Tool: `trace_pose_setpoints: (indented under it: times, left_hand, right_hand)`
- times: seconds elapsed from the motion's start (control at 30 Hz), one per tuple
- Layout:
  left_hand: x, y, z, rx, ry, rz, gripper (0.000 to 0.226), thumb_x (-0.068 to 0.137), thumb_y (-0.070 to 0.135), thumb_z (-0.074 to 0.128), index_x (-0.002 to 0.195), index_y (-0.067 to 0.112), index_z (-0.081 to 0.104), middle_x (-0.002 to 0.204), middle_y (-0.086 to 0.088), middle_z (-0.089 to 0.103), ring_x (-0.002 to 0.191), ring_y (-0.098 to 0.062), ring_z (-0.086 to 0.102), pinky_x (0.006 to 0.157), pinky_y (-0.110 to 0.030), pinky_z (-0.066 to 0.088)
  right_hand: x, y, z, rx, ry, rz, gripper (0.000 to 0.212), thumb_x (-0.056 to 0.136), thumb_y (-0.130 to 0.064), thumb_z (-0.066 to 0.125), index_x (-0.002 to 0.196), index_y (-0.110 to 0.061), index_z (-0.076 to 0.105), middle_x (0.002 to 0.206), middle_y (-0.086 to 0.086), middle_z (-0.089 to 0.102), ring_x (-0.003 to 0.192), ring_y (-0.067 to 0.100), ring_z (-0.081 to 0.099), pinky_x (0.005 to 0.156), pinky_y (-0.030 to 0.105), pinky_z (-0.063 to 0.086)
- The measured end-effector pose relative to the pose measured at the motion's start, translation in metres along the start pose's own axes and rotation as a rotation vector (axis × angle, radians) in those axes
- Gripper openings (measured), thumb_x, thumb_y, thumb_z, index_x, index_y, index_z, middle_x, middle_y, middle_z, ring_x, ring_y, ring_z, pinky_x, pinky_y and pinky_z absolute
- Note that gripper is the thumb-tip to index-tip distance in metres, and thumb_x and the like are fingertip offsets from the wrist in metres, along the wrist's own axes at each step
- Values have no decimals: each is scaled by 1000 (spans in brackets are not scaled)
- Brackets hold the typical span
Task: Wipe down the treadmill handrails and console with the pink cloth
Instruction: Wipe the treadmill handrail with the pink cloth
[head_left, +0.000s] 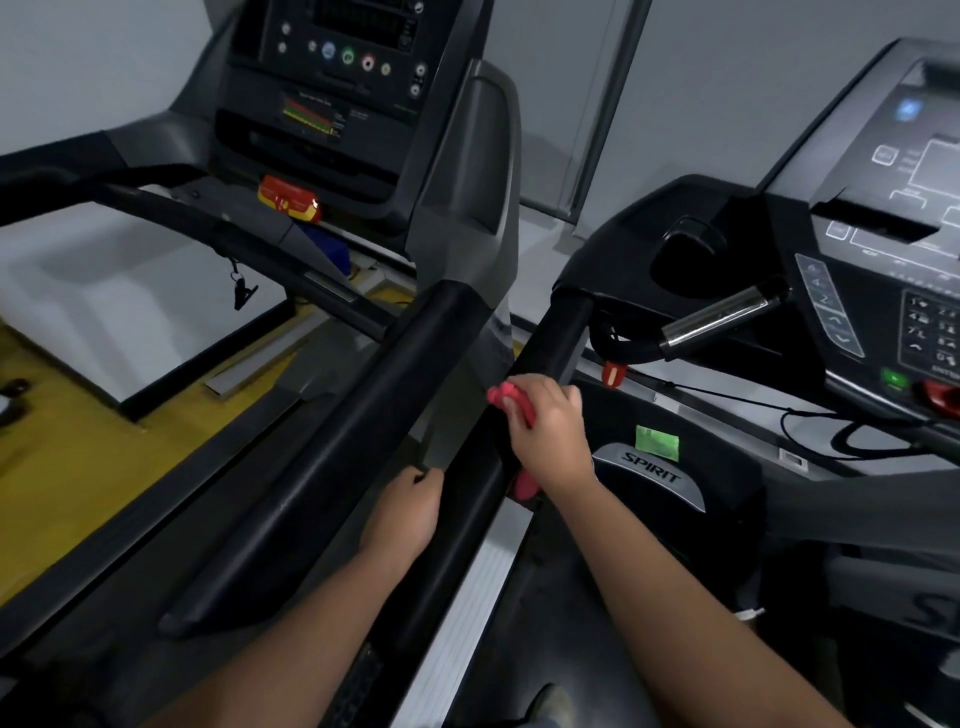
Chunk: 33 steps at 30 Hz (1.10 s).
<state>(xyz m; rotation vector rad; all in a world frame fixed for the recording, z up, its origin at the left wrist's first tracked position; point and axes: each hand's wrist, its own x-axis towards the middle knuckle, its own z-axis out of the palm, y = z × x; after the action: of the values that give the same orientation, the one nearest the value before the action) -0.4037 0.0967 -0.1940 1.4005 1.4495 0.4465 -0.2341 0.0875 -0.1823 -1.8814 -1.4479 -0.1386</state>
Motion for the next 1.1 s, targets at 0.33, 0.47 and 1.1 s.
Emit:
trace_pose_setpoints:
  times: [0.33, 0.47, 1.1]
  left_hand:
    - [7, 1, 4, 6, 1, -5, 29, 95, 30, 40, 82, 13, 59, 84, -3, 61, 78, -15, 56, 67, -31, 38]
    - [5, 1, 3, -19, -9, -3, 31, 94, 30, 40, 84, 9, 61, 84, -6, 63, 78, -17, 58, 65, -29, 39]
    - [5, 0, 2, -17, -21, -18, 34, 93, 32, 39, 87, 7, 61, 87, -8, 64, 81, -21, 60, 69, -31, 41]
  right_hand:
    - [-46, -11, -3, 226, -23, 50, 26, 91, -12, 59, 117, -12, 57, 119, -9, 53, 107, -2, 42, 98, 9, 26]
    - [-30, -3, -2, 420, 19, 246, 19, 93, -9, 55, 112, -5, 51, 118, 3, 47, 111, -4, 44, 101, 22, 38]
    - [18, -6, -3, 166, -116, 380, 19, 94, -15, 51, 112, -12, 57, 119, 1, 49, 109, 22, 43, 88, 19, 28]
